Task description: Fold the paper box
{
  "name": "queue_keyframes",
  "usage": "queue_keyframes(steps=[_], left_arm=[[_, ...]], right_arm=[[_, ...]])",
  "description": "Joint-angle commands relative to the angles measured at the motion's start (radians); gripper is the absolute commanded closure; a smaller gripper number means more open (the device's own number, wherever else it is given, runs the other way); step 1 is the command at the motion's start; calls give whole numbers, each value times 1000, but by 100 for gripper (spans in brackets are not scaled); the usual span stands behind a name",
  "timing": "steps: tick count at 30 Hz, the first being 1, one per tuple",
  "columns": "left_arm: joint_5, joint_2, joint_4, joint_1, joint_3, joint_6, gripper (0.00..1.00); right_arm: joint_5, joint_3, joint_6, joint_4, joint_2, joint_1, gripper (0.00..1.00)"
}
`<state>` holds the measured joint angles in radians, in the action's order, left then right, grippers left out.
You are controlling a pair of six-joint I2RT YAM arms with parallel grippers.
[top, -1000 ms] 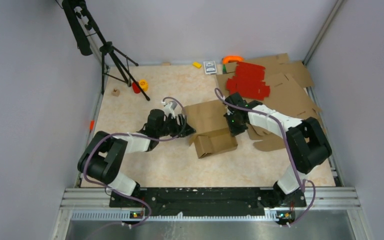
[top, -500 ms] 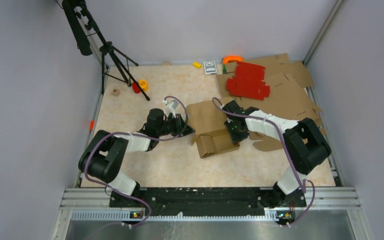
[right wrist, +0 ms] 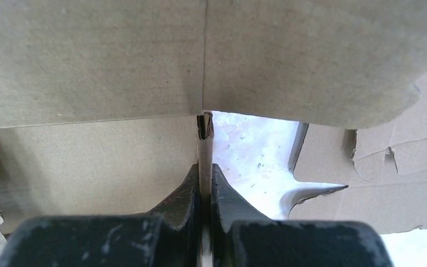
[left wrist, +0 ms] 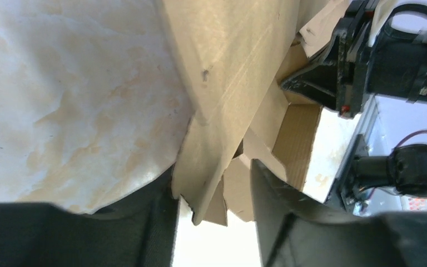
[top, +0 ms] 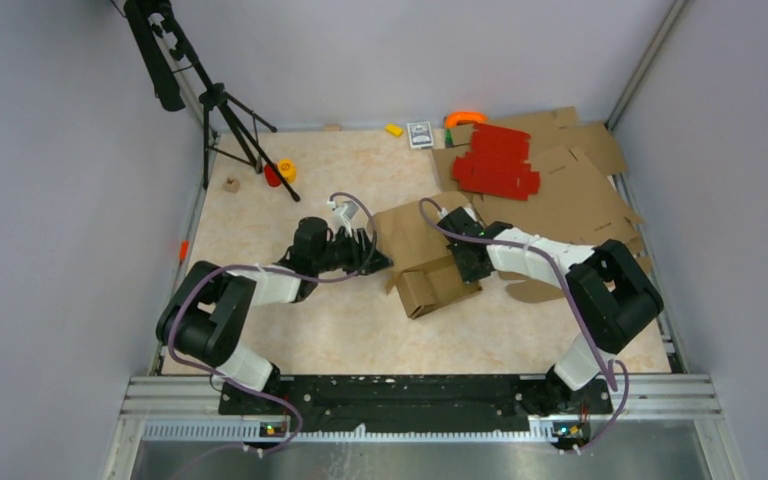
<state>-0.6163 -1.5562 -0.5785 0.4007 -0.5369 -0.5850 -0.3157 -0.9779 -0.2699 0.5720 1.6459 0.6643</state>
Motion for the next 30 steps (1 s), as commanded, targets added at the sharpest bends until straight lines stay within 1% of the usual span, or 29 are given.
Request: queue_keyframes(steps=[1,5,6,8,9,10,12,14,16,20,21,24,25,27,30], left_arm=[[23,70,21,-5,-19,40,41],[156,171,221,6,-12,60,25],[218,206,285,21,-13,68,20],[377,267,449,86,-50,100,3],[487,287,548,141,-88,113,2],[640,294,652,191,-135,112,1],[759,272,805,286,-225,73,1],[803,230,902,334,-308,22,1],[891,181,953,400,-375,-13,1],[1035,31,1051,510,-533,-46,1],[1055,-13,1080,533,-575,-42,1],[1199,-130,1196,610,-709,-46,1],[1237,-166,1235,627,-748,-55,1],[1270,-231,1286,643,-808,-71,1],[1303,-312,1334,645,-853,-96,1]], right_arm=[[-39,9,-27,-12,-36,11,100],[-46,1,-68,0,-37,11,100],[-49,1,-85,0,-37,11,100],[-45,3,-119,-7,-38,11,100],[-43,5,-134,-13,-40,11,100],[-45,6,-154,-16,-42,12,100],[-62,12,-193,-27,-54,17,100],[-80,21,-251,-35,-72,24,100],[-102,43,-313,-59,-101,41,100],[-120,96,-434,-124,-167,71,100],[-113,103,-449,-133,-176,72,100],[-98,119,-478,-145,-195,76,100],[-91,127,-484,-155,-201,77,100],[-76,139,-497,-165,-213,80,100],[-48,165,-499,-197,-231,81,100]])
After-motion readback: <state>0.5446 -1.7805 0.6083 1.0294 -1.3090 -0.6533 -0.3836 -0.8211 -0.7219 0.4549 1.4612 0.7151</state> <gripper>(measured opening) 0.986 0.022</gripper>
